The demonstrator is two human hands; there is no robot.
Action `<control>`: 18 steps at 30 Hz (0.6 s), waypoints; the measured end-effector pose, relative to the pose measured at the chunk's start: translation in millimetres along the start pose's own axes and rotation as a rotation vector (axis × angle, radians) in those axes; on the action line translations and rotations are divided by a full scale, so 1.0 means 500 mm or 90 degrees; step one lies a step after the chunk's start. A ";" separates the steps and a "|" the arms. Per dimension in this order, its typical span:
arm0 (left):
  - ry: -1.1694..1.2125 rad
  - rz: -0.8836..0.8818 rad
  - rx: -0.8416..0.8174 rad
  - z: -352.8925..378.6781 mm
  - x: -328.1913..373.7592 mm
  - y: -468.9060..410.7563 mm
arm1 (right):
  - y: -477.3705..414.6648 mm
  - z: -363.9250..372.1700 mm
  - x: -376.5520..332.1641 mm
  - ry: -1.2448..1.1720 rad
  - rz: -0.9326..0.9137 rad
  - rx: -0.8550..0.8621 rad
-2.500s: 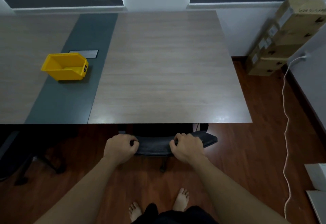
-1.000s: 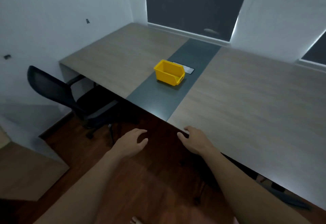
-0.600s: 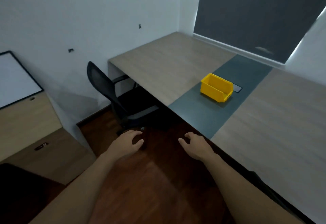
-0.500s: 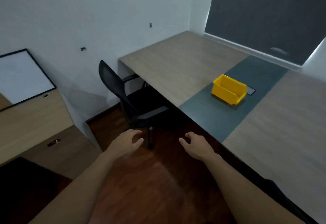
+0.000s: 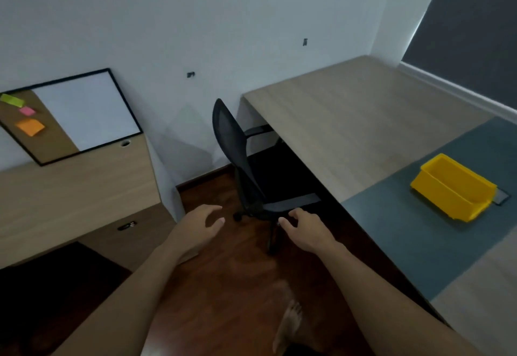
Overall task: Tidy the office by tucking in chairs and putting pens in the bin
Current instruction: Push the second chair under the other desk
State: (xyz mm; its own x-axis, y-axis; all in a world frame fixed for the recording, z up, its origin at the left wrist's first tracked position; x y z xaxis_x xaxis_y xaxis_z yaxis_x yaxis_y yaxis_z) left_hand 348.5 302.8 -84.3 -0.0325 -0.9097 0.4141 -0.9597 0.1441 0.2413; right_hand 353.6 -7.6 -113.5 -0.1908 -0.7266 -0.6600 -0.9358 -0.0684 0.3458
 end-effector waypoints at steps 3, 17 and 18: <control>-0.012 -0.015 0.015 -0.046 -0.022 -0.066 | -0.095 -0.009 -0.052 0.010 -0.014 -0.021; 0.002 -0.061 0.063 -0.206 -0.120 -0.391 | -0.454 -0.008 -0.228 0.004 -0.052 -0.078; 0.000 -0.054 0.057 -0.211 -0.129 -0.419 | -0.474 -0.006 -0.236 0.004 -0.049 -0.077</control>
State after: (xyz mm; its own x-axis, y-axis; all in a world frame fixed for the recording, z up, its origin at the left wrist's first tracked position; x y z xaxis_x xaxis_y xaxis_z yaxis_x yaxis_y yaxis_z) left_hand 581.1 372.5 -69.3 0.0504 -0.9173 0.3950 -0.9801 0.0306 0.1960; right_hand 598.6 92.4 -115.7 -0.1168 -0.7205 -0.6836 -0.9051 -0.2061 0.3719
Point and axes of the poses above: each hand's wrist, its own y-axis away from the middle knuckle, its own z-axis out of the palm, x = y × z, the point moved 5 cm from there along -y, towards the middle knuckle, and after that the axes turned 7 degrees about -y, right-handed, at the moved point
